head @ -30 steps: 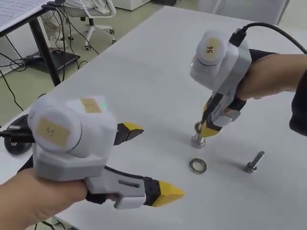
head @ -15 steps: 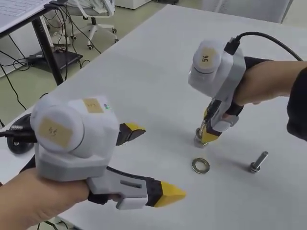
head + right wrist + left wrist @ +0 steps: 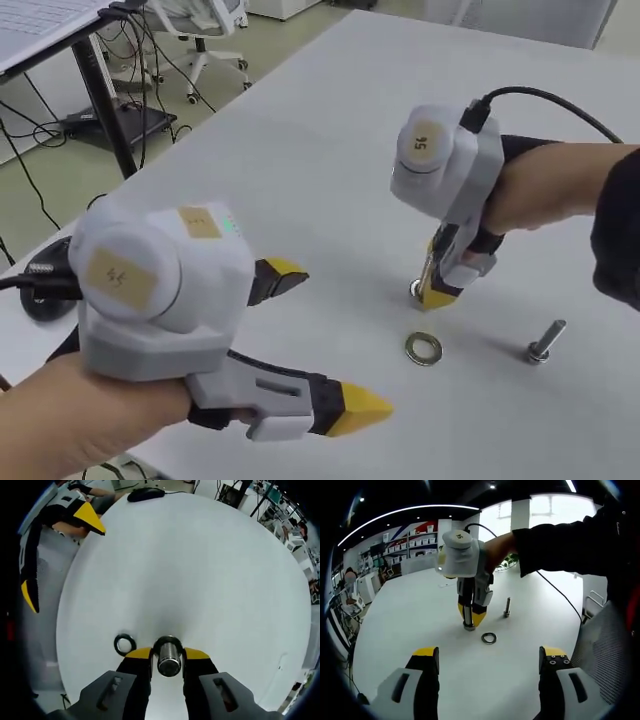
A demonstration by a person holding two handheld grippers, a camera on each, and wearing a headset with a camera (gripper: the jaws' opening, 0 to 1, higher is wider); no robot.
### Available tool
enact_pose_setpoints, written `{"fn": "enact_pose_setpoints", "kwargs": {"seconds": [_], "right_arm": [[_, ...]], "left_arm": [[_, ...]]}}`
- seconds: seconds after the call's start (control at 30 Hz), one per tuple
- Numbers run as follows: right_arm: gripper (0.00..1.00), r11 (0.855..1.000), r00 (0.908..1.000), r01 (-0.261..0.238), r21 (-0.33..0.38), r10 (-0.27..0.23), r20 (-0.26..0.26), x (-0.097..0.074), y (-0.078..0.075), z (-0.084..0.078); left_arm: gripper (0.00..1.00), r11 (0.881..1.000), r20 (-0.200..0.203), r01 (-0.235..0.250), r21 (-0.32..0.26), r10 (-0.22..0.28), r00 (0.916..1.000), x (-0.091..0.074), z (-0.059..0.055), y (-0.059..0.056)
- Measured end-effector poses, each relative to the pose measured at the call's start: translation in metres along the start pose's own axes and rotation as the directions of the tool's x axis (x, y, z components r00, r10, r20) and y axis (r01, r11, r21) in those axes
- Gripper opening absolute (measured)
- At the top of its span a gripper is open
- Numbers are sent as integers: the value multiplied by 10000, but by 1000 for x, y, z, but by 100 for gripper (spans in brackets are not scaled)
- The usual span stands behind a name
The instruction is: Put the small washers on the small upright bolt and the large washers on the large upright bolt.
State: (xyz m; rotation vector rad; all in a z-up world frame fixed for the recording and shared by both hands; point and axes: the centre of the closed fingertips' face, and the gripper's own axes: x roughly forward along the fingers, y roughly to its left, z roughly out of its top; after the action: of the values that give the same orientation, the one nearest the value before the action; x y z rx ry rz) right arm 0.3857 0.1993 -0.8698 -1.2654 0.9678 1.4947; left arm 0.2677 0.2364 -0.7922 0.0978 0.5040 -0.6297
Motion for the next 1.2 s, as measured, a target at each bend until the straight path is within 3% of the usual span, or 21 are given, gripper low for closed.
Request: {"fn": "enact_pose_setpoints", "kwargs": {"seconds": [0.57,1.2], "right_arm": [[29,9999,10000,4,108,-5,82,-2,1,-2],[33,9967,9999,148,799,-154,67,-16,8,-25]], "left_arm": [[82,10000,15,33,2,-33,10000,0,0,0],[82,9999,48,84,78,-84,10000,0,1,-2]]}}
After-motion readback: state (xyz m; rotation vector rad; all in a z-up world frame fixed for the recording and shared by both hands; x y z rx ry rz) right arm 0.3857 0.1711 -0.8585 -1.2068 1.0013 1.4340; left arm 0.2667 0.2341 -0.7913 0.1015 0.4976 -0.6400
